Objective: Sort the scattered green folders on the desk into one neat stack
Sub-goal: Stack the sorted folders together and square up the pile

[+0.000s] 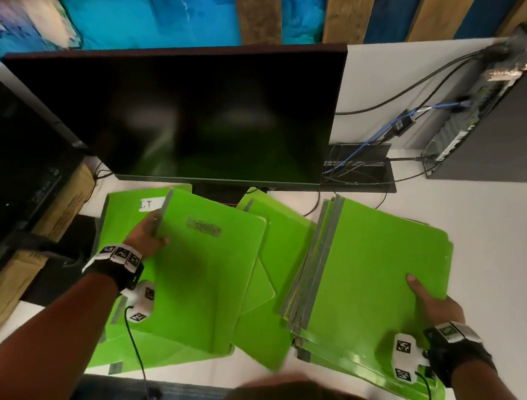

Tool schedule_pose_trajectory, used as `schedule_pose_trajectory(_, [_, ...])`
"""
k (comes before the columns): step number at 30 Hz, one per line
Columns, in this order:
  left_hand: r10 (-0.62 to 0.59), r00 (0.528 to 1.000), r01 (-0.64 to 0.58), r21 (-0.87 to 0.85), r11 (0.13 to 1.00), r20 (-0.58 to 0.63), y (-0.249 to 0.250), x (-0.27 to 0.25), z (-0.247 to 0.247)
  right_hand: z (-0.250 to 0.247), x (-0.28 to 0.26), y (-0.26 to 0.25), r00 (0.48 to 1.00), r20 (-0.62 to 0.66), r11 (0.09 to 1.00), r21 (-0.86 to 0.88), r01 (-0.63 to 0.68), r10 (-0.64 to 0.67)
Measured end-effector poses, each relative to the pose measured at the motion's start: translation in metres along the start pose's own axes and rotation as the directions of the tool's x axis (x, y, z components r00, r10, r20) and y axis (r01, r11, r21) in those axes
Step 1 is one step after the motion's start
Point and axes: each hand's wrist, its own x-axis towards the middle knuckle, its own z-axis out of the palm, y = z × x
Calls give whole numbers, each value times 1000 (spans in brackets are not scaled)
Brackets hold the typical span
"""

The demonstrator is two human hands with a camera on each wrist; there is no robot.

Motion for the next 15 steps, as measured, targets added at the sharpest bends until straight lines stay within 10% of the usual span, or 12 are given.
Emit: schedule_pose_trajectory(15, [50, 978, -167, 612, 773, 204, 21, -11, 40, 5, 10, 0, 1000, -20, 999, 51, -7, 8])
